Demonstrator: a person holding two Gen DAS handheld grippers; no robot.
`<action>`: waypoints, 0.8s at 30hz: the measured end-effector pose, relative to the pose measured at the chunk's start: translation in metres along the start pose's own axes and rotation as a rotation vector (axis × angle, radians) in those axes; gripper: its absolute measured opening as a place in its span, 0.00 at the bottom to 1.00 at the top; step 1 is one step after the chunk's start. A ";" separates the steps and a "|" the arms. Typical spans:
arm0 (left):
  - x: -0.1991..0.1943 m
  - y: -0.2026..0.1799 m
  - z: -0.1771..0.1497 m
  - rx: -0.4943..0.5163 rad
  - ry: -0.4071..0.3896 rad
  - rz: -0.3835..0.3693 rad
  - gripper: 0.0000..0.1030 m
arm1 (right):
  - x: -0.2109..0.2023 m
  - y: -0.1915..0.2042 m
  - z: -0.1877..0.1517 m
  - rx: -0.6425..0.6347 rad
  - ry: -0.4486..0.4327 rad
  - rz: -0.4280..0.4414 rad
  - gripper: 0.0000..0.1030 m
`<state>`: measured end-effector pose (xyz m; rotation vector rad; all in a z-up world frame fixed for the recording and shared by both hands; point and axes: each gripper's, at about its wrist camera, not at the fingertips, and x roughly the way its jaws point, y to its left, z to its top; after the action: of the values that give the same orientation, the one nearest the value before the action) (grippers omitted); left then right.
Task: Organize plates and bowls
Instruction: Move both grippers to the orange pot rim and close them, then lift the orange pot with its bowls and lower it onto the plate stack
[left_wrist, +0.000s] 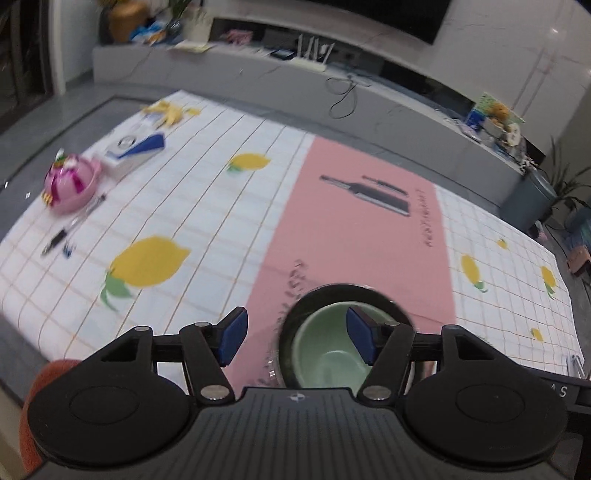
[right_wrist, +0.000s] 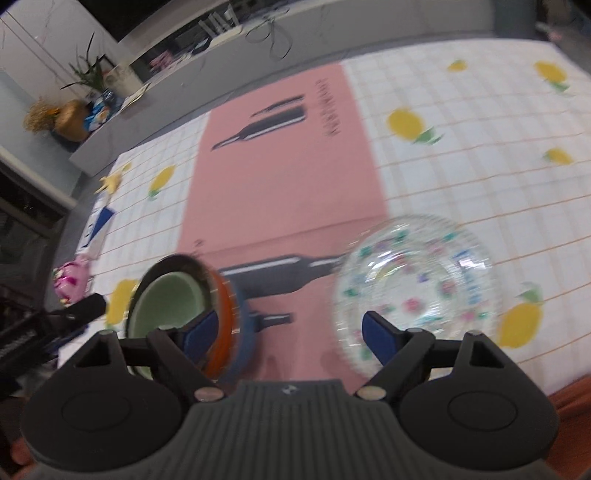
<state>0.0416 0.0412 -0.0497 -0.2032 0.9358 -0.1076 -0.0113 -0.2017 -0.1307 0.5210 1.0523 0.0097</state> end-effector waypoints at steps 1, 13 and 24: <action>0.003 0.006 -0.001 -0.013 0.009 0.005 0.70 | 0.005 0.005 0.000 -0.001 0.011 0.009 0.81; 0.058 0.037 -0.016 -0.213 0.219 -0.075 0.69 | 0.067 0.020 0.005 0.107 0.184 0.092 0.69; 0.083 0.038 -0.023 -0.281 0.289 -0.131 0.54 | 0.093 0.008 0.007 0.206 0.249 0.153 0.57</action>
<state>0.0724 0.0601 -0.1369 -0.5194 1.2251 -0.1283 0.0437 -0.1741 -0.2016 0.8019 1.2617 0.1045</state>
